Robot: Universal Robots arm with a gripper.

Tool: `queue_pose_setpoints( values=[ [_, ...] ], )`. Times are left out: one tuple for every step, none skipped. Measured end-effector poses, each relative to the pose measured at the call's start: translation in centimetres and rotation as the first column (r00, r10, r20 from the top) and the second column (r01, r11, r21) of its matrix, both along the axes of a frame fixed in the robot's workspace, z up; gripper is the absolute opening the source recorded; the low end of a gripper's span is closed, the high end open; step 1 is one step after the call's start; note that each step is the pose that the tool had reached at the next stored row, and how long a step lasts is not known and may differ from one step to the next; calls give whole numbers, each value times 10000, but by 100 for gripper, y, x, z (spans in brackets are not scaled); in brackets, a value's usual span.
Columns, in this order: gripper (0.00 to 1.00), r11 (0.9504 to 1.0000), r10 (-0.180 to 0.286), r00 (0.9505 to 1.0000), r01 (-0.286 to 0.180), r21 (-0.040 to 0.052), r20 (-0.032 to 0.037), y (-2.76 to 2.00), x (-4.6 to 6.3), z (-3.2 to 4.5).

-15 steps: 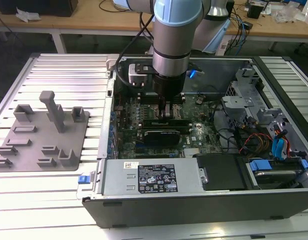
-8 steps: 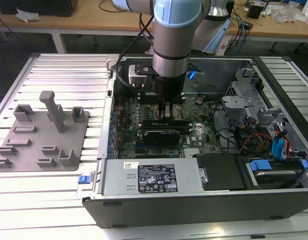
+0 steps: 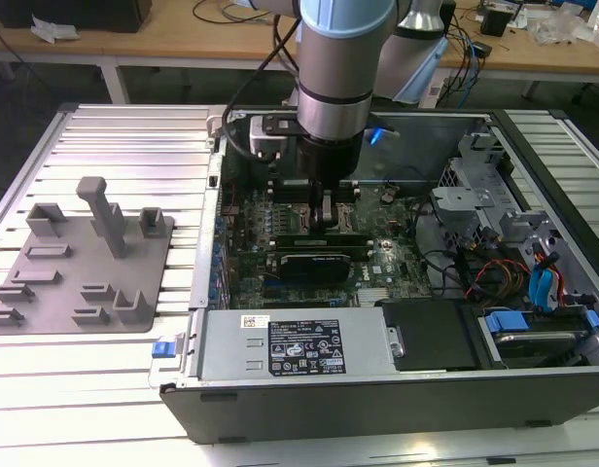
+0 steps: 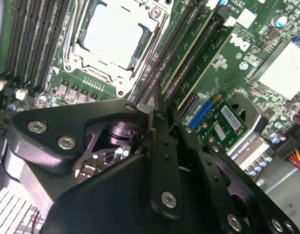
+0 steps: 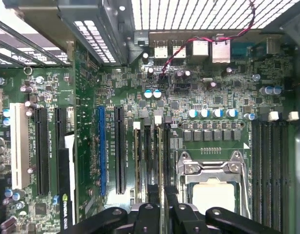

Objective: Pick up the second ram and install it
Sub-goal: 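Insert the second ram into the second slot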

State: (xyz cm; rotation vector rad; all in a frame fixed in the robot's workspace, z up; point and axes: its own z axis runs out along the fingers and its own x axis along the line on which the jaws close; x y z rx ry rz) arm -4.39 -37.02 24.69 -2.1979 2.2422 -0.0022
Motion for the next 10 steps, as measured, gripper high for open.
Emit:
queue_pose_setpoints(
  values=[
    [17,10000,0,10000,0,-1,1,0,0,21],
    [17,10000,0,10000,0,1,2,0,6,21],
    [17,10000,0,10000,0,-2,0,0,42,22],
    [17,10000,-1,10000,1,-1,0,0,92,22],
    [17,10000,1,10000,-1,-1,1,0,123,22],
    [17,10000,0,10000,0,0,1,0,146,21],
    [17,10000,0,10000,0,-1,1,0,171,22],
    [17,10000,-1,10000,1,-1,1,0,171,22],
    [17,10000,0,10000,0,-1,1,0,172,22],
    [8,10000,0,10000,0,-1,1,0,173,22]
  ],
)
